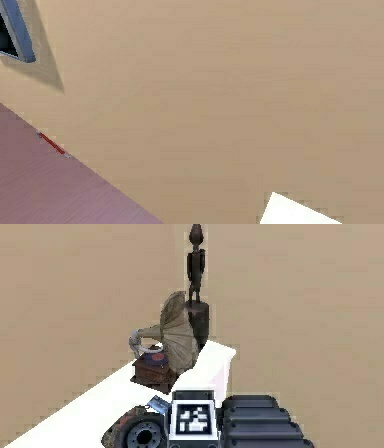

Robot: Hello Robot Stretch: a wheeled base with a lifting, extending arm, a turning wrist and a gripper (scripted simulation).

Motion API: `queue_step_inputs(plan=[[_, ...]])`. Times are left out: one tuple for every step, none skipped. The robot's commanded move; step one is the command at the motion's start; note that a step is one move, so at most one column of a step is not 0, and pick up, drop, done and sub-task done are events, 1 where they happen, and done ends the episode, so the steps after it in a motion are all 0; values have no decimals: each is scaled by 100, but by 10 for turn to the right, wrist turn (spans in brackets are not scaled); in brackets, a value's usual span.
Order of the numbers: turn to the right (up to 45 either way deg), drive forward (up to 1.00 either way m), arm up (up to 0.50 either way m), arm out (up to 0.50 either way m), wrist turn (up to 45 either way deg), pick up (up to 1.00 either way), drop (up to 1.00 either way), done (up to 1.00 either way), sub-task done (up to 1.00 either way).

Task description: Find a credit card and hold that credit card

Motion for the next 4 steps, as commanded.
queue_step_inputs(plan=[[0, 0, 0, 18, 0, 0, 0, 0, 0], [0, 0, 0, 0, 450, 0, 0, 0, 0], [0, 0, 0, 0, 450, 0, 0, 0, 0], [0, 0, 0, 0, 450, 0, 0, 0, 0]])
